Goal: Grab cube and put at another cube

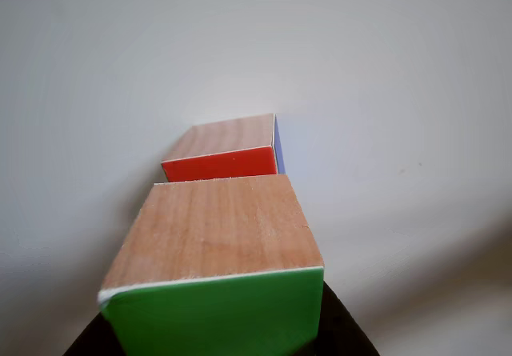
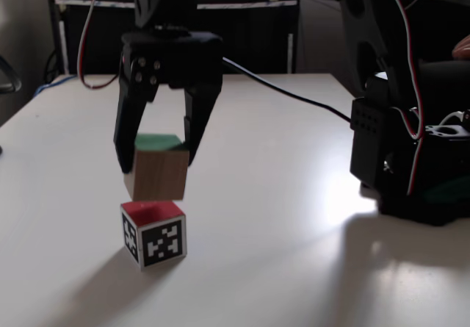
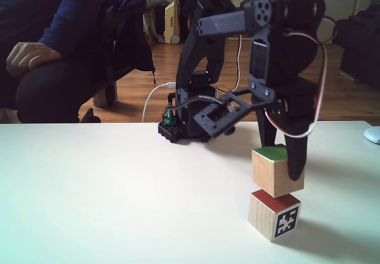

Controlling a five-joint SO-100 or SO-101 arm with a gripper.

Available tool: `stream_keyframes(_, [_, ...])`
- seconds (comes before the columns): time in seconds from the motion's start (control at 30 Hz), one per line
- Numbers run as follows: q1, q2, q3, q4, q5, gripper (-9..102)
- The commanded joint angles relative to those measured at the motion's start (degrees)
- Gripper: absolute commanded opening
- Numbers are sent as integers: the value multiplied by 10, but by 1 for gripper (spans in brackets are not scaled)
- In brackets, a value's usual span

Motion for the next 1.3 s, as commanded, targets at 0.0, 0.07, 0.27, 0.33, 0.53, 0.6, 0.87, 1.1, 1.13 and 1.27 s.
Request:
stream_keyframes(0.0, [-4,-2,-36,-3,6,11])
stream_keyframes(0.07, [-5,-10,-38,-3,8,11])
stream_keyframes(0.27, [-5,-25,-51,-3,12,11])
stream_keyframes(0.33, [-4,-27,-54,-3,12,11])
stream_keyframes(0.53, [-2,-38,-56,-3,11,12])
stream_keyframes(0.6, [-2,-40,-56,-3,11,12])
stream_keyframes(0.87, [1,-41,-57,-3,13,15])
stream_keyframes(1.1, [4,-44,-54,-3,10,19])
stream_keyframes(1.13, [4,-44,-54,-3,10,20])
stream_keyframes(1.27, [3,-44,-49,-3,5,25])
